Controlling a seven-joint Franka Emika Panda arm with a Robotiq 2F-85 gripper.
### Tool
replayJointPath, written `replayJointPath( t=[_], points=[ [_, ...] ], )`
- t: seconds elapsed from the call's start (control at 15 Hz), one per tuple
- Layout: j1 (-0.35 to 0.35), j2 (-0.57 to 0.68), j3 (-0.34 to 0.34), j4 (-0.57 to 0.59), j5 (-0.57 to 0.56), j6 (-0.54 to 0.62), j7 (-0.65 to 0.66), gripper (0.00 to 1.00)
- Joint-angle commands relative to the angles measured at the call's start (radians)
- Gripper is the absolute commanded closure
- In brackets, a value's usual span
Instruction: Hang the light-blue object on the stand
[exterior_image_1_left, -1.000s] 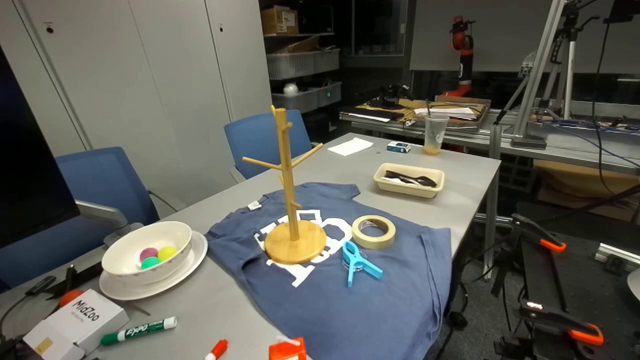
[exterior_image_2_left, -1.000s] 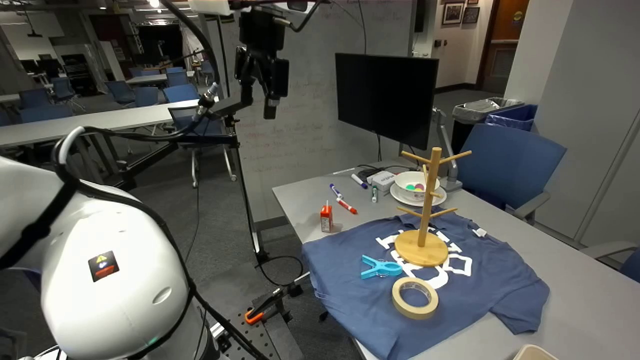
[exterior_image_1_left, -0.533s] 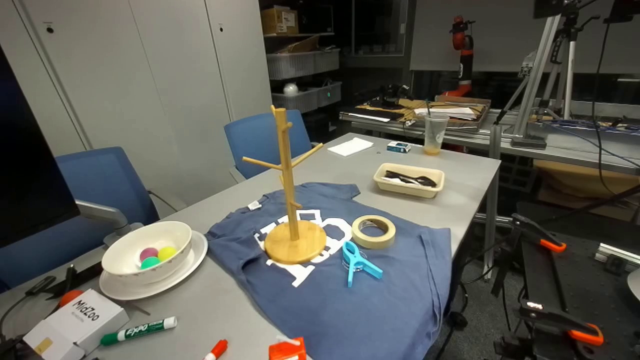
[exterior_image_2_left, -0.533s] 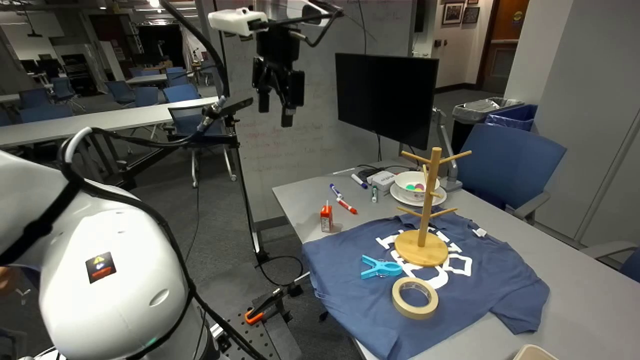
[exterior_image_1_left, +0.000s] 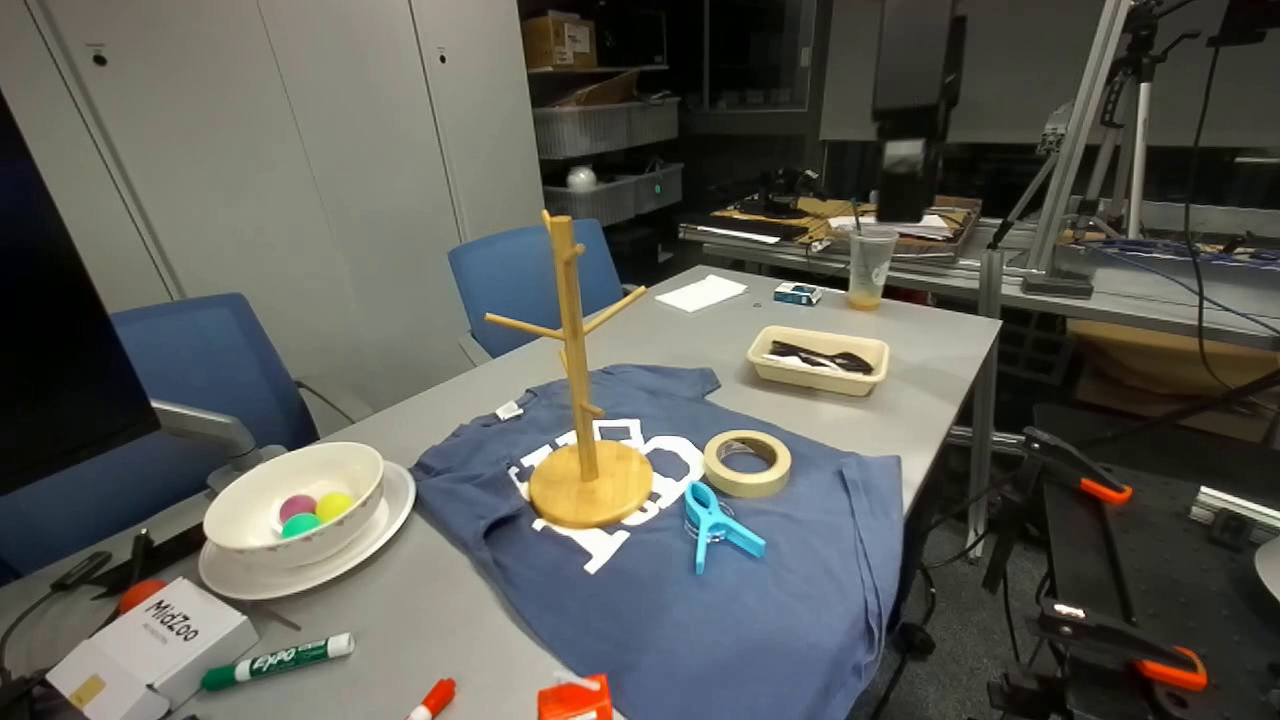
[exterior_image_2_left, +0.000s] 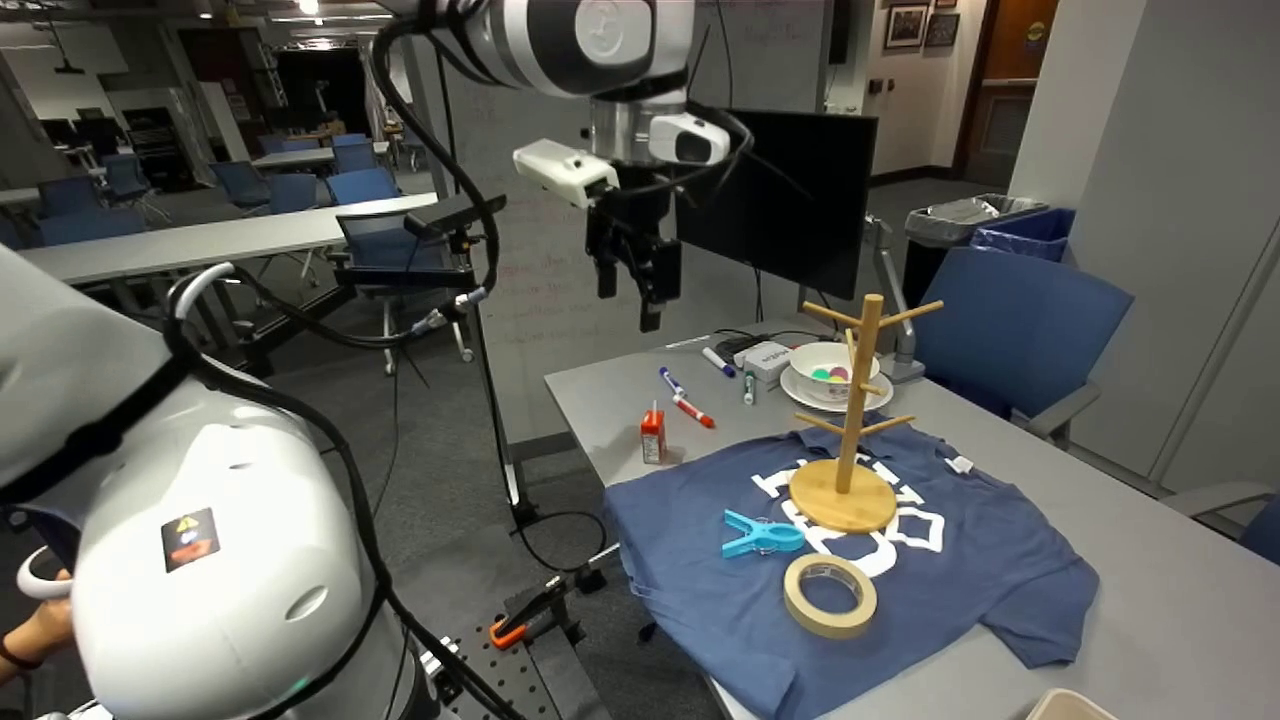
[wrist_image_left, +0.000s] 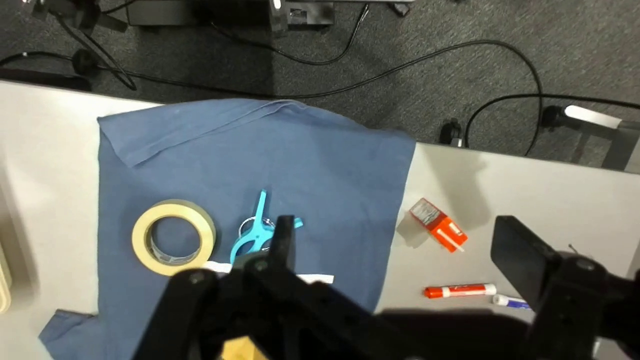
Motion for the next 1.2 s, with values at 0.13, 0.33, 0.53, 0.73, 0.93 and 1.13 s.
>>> replayJointPath(
  t=[0.13,0.33,0.53,0.73,0.93,1.13],
  points=[
    [-0.047,0.172,0.000,-0.037,-0.067,0.209,0.072,0.00],
    [-0.068,0.250,0.008,-0.030,-0.151,0.251,0.168,0.00],
    [-0.047,0.243,-0.013,-0.044,-0.131,0.243,0.138,0.00],
    [-0.047,0.251,-0.012,-0.039,-0.131,0.244,0.146,0.00],
    [-0.039,0.266,-0.010,-0.035,-0.119,0.266,0.136,0.00],
    [-0.039,0.314,-0.007,-0.026,-0.126,0.295,0.145,0.00]
  ],
)
